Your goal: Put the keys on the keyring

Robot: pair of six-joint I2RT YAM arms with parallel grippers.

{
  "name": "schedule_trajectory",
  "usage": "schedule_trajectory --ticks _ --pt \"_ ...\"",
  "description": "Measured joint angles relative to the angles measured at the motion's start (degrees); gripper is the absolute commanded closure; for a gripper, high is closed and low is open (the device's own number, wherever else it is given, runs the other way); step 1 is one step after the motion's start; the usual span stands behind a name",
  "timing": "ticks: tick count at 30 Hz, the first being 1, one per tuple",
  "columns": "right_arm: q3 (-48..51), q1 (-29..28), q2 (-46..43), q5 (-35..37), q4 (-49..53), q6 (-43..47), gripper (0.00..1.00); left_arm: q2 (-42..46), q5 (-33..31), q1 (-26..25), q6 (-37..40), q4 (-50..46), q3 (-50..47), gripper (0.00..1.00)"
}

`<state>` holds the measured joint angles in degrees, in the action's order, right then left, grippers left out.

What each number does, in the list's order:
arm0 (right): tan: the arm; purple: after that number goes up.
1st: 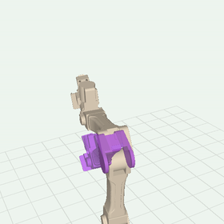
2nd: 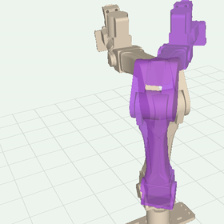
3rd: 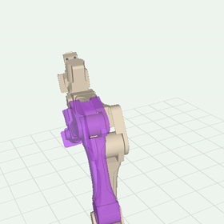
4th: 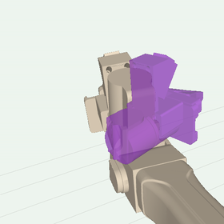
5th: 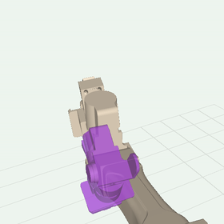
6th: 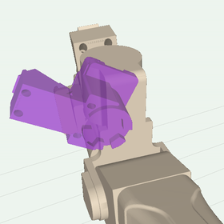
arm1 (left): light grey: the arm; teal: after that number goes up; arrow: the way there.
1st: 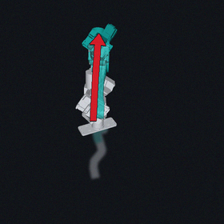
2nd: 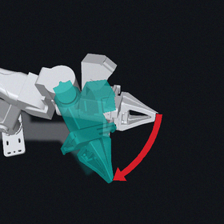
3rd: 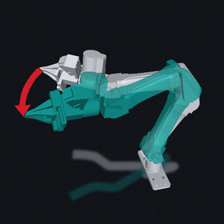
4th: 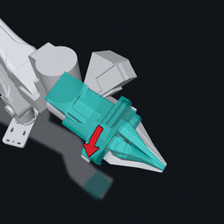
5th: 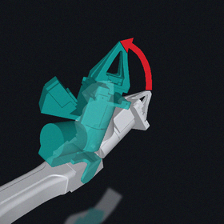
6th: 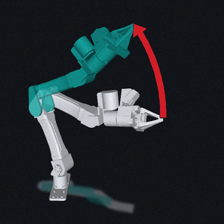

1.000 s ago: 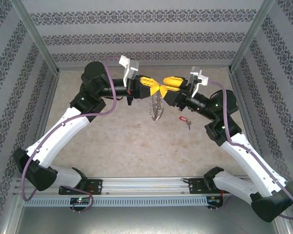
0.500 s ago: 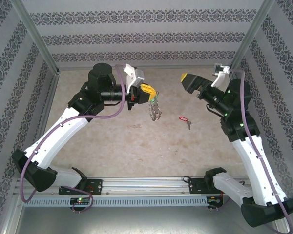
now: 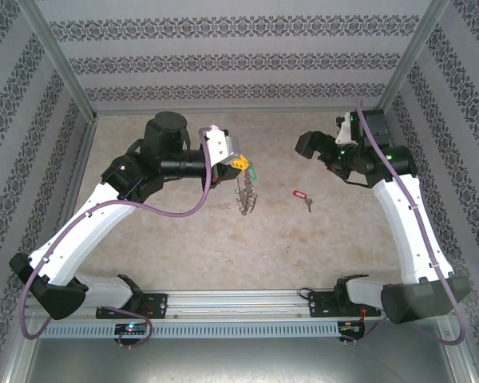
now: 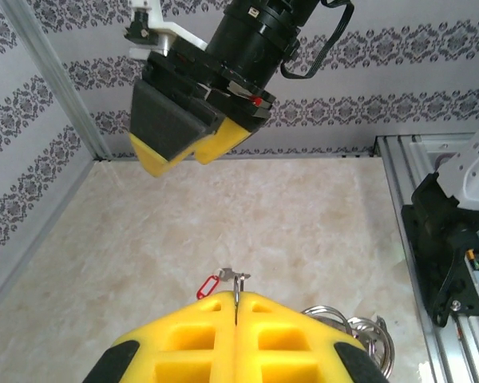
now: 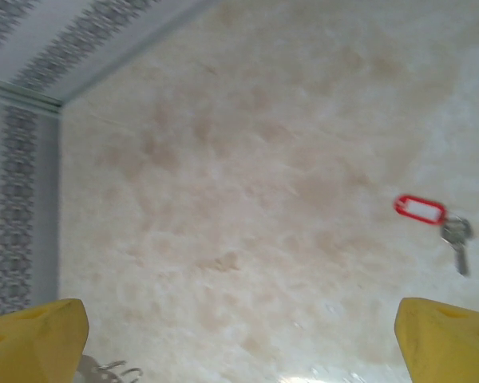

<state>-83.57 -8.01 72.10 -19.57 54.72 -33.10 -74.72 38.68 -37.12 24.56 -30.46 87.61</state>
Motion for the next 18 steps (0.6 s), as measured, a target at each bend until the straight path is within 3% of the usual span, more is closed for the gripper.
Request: schedule_trajectory --ticks 8,18 --pt "-0.07 -0.31 5.64 3.61 7.67 6.16 0.04 -1.07 0.22 -0.02 0.22 -0.76 -0.20 1.00" --pt "2.51 -0.46 14.67 4.76 7.91 14.43 0.18 -1.86 3.76 -0.02 -10.88 6.60 -8.35 1.00"
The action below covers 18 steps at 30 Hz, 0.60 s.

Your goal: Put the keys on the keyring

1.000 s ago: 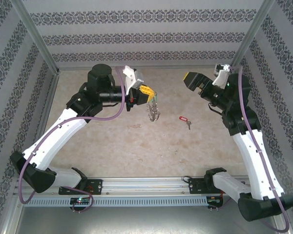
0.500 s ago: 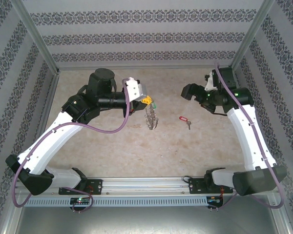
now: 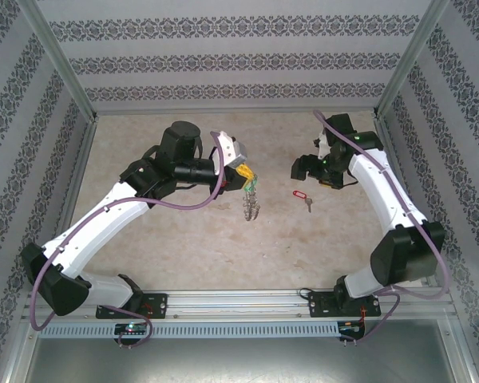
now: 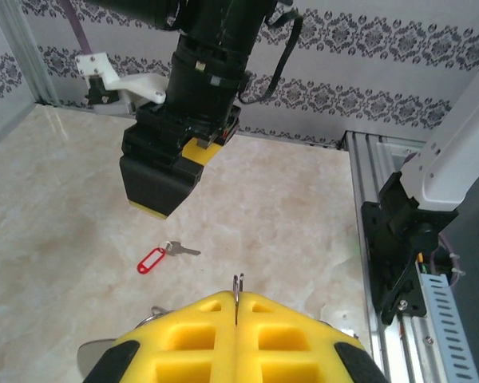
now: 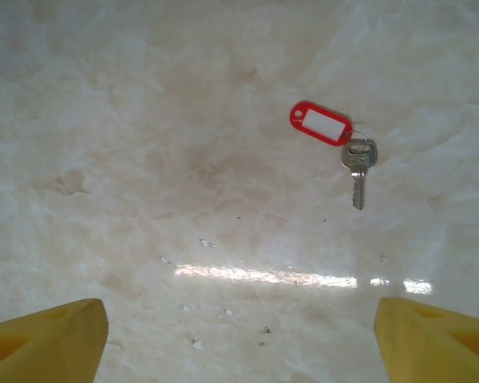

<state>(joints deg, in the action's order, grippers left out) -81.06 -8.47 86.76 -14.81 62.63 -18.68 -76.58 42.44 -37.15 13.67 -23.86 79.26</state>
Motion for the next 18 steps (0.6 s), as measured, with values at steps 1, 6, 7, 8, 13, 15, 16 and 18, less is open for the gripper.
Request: schedule_trajectory --ticks 1,6,7,8,13,15,16,18 --pt "0.09 0.28 0.83 0.02 -0.02 0.59 0.19 0.00 0.20 0.00 -0.68 0.46 -0.09 1.00" --pt "1.88 2.36 5.97 0.04 -0.98 2.14 0.26 0.00 1.03 0.00 -4.24 4.94 -1.42 1.00" --pt "2.23 2.67 6.88 0.07 -1.14 2.36 0.28 0.00 1.07 0.00 -4.96 5.73 -1.92 1.00" --pt "2.49 3.02 7.98 0.07 -1.42 2.51 0.30 0.00 1.07 0.00 -5.53 6.43 -2.43 1.00" --pt "2.71 4.09 12.90 0.26 -3.15 2.58 0.32 0.00 1.07 0.00 -7.32 7.74 -3.67 1.00" --pt "2.69 4.26 15.32 0.24 -4.31 2.51 0.34 0.00 1.07 0.00 -7.74 8.28 -3.74 1.00" --pt "2.69 4.24 16.39 0.24 -4.83 2.40 0.35 0.00 1.05 0.00 -7.80 8.55 -3.78 1.00" --pt "2.64 4.24 19.08 0.24 -5.97 2.10 0.37 0.02 1.05 0.00 -8.07 9.42 -4.09 1.00"
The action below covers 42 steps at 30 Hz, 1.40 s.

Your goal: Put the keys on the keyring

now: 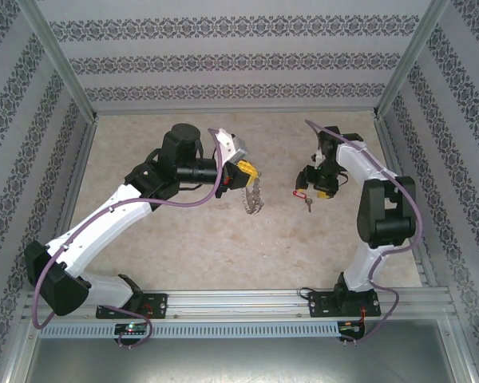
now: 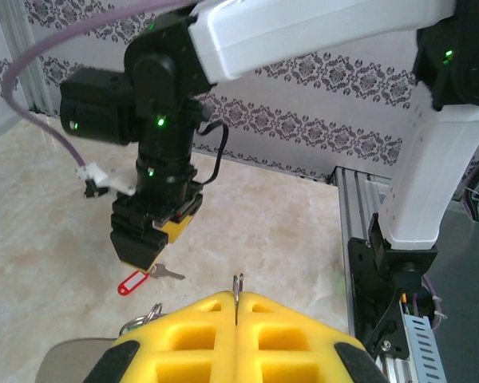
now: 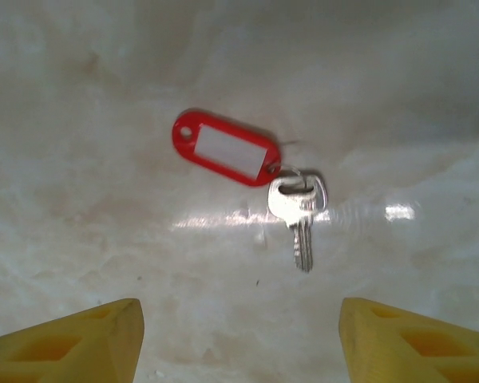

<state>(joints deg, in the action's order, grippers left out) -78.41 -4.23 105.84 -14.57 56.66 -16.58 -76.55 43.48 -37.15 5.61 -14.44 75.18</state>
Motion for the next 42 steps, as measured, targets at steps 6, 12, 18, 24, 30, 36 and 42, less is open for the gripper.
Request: schedule_trajectory --ticks 6,12,18,24,30,36,42 --pt "-0.44 0.00 6.45 0.28 -2.69 -1.77 0.43 0.42 -0.07 0.02 -0.68 0.79 -2.05 1.00" --pt "-0.42 0.00 6.95 0.44 -4.52 -3.02 0.44 2.47 -0.26 0.09 -1.62 0.92 -3.89 1.00" --pt "-0.44 -0.02 7.80 0.44 -5.62 -3.54 0.55 3.04 -0.24 0.15 -1.86 1.55 -4.15 1.00" --pt "-0.42 -0.04 8.24 0.48 -6.23 -3.80 0.61 3.02 -0.22 0.50 -2.36 2.49 -4.20 1.00" --pt "-0.42 -0.04 8.24 0.87 -6.40 -3.85 0.67 2.99 -0.22 0.50 -3.06 3.15 -4.20 1.00" --pt "-0.42 -0.07 8.24 1.40 -6.38 -3.85 0.67 2.97 -0.22 0.50 -3.15 3.34 -4.20 1.00" --pt "-0.44 -0.76 8.22 3.26 -6.16 -2.89 0.59 2.97 -0.22 0.57 -3.96 3.48 -4.24 1.00"
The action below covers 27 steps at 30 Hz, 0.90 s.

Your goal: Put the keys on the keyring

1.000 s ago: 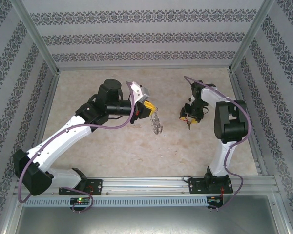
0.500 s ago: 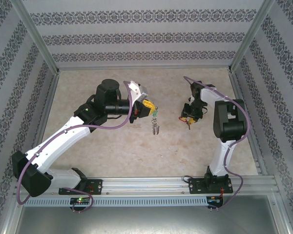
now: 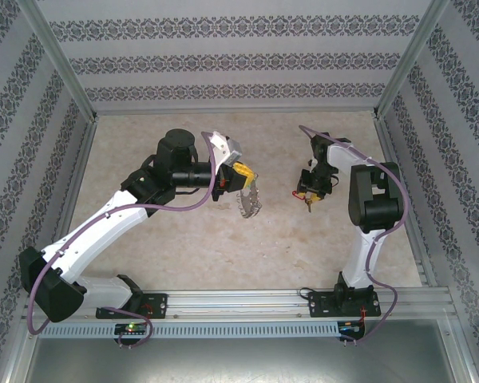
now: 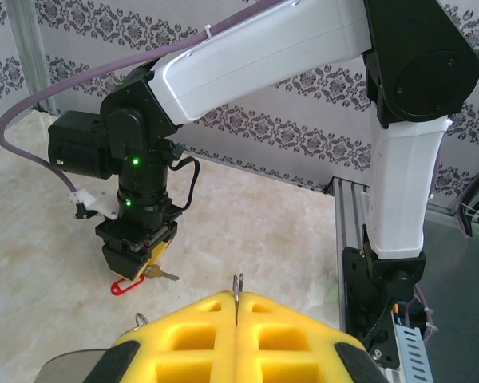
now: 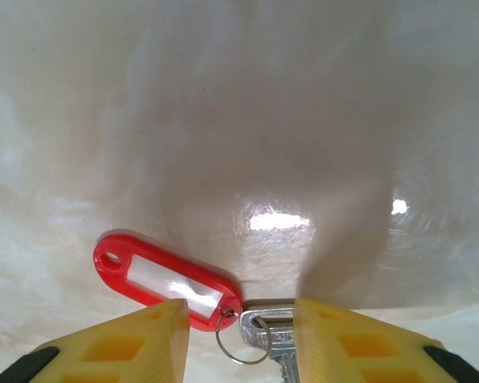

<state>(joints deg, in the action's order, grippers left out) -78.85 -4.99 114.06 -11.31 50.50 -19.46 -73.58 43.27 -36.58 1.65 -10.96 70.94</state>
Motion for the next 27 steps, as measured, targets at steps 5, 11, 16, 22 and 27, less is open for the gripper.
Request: schedule_trajectory --ticks 5,11,16,22,27 --pt "-0.74 -1.73 0.00 2.73 1.36 1.99 0.56 0.00 -0.02 0.66 -0.96 1.36 -0.33 1.00" --pt "-4.22 -4.44 0.00 6.25 3.54 5.84 0.54 0.00 -0.02 0.72 -1.77 2.49 -0.87 1.00" --pt "-5.27 -5.03 0.00 7.98 4.92 8.68 0.53 0.00 -0.02 0.92 -2.36 2.91 -0.98 1.00" --pt "-5.44 -5.11 0.00 9.03 6.23 13.25 0.58 0.02 -0.42 1.07 -3.08 2.97 -1.25 1.00" --pt "-5.44 -5.77 0.00 8.94 6.58 16.41 0.63 0.02 -0.42 1.07 -3.67 3.52 -1.36 1.00"
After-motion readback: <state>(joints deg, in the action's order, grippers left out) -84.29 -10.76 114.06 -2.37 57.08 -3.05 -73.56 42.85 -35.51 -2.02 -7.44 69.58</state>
